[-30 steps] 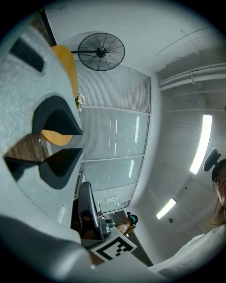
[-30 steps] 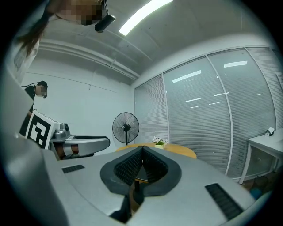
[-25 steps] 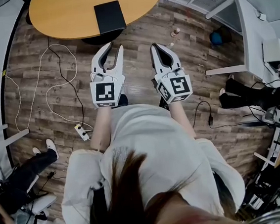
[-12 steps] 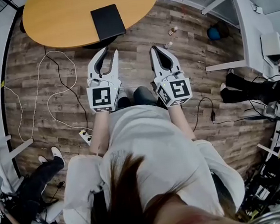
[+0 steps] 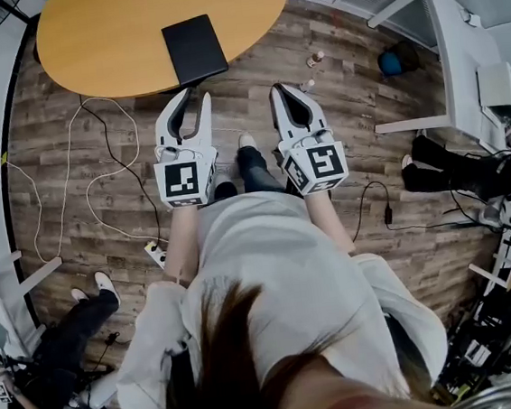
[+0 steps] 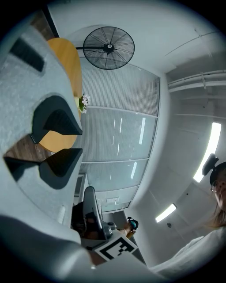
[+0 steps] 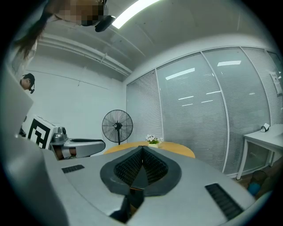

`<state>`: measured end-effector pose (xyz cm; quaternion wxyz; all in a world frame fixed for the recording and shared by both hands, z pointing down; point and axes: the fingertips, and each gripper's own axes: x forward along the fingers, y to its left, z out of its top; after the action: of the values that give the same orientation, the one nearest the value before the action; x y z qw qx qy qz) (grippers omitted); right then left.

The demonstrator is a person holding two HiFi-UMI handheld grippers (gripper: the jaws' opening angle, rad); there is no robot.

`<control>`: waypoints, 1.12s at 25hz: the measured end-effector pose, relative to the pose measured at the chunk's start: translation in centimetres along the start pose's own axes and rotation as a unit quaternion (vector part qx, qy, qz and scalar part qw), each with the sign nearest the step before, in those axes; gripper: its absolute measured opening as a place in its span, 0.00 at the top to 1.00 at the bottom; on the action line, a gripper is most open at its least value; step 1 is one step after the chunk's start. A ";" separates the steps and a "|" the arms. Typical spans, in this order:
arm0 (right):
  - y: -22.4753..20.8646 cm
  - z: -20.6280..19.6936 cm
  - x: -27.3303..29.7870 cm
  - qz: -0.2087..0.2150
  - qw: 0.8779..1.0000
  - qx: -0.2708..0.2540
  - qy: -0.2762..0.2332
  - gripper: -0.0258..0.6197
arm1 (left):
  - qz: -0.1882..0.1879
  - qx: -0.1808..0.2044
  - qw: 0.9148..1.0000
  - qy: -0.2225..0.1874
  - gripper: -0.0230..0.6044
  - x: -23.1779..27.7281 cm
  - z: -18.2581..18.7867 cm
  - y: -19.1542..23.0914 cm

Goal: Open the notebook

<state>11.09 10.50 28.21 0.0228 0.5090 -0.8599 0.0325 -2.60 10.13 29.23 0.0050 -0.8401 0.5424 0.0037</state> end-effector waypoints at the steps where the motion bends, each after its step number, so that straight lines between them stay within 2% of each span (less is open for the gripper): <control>1: -0.4 0.1 0.4 0.003 1.000 0.000 0.000 0.96 | 0.002 0.000 1.000 -0.001 0.79 0.5 0.1 0.1; 17: -10.0 1.8 9.4 0.061 0.998 0.000 -0.009 0.96 | 0.061 0.013 0.998 -0.011 0.79 12.1 1.5 0.9; 28: -13.0 1.1 11.7 0.106 0.994 -0.001 0.000 0.96 | 0.115 0.037 0.993 -0.012 0.79 13.4 1.5 0.8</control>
<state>16.84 -5.99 28.35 0.0201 0.4152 -0.9089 0.0342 2.21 -2.43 27.60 0.0423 -0.7714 0.6350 -0.0059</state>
